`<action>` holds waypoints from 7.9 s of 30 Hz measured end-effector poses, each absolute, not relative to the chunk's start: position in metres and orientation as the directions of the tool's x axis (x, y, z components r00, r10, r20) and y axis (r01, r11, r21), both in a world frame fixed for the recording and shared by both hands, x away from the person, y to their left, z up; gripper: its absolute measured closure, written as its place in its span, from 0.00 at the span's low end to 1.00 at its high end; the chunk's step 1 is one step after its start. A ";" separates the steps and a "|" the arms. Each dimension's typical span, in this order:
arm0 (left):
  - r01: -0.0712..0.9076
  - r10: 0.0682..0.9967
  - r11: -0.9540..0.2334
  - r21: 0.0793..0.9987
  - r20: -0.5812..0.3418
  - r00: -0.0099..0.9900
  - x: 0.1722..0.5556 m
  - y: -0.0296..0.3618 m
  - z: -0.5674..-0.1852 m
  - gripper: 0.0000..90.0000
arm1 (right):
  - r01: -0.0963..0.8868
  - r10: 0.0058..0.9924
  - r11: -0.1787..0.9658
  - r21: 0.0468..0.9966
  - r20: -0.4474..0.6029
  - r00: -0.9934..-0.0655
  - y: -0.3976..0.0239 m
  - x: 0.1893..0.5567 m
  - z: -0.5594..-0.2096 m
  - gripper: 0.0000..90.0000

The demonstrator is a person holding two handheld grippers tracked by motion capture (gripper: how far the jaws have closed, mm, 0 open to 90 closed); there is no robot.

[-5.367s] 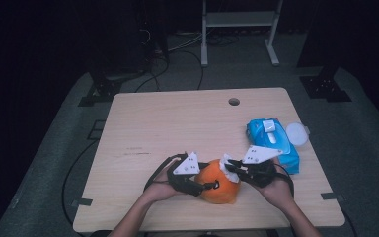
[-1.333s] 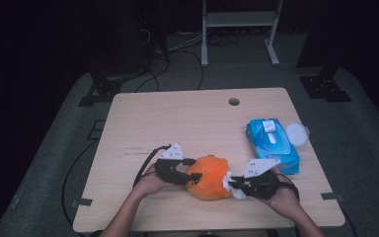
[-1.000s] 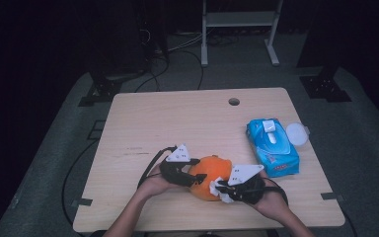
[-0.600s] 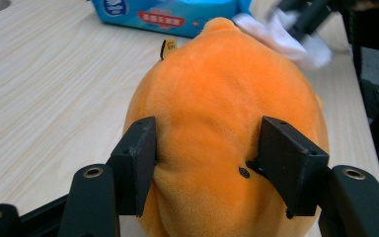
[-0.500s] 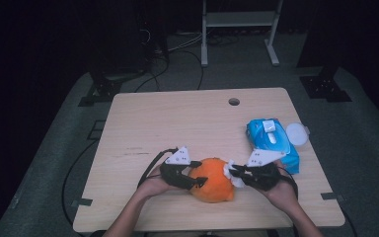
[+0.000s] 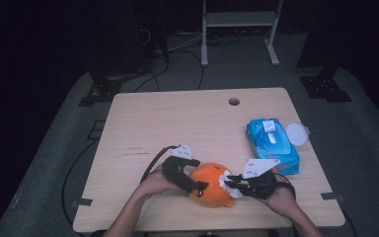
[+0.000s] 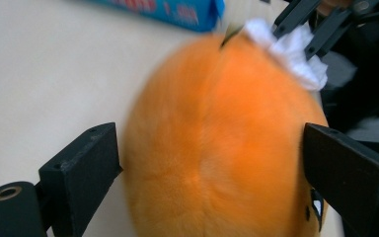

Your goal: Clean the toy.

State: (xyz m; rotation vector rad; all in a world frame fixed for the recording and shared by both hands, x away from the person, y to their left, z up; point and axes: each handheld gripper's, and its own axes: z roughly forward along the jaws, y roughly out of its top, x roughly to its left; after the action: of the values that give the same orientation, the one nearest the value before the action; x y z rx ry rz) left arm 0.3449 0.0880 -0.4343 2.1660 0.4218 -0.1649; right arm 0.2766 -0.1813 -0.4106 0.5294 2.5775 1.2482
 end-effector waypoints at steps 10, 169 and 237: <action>0.065 0.324 -0.466 0.882 0.102 0.941 0.327 0.080 -0.412 0.45 | 0.238 0.547 0.459 0.856 -0.061 -0.835 -0.189 0.288 -0.392 0.90; 0.206 0.297 -0.489 0.847 -0.060 0.953 0.332 0.082 -0.428 0.31 | 0.265 0.531 0.605 0.751 -0.132 -0.837 -0.223 0.286 -0.386 0.91; 0.105 0.256 -0.521 0.847 0.038 0.966 0.329 0.060 -0.434 0.21 | 0.262 0.509 0.497 0.827 -0.034 -0.860 -0.197 0.292 -0.391 0.90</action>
State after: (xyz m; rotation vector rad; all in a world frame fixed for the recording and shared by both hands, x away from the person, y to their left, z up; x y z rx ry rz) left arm 0.3289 0.0605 -0.4337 2.1207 0.2535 0.1932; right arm 0.2920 -0.1972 -0.3906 0.6529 2.4701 1.2944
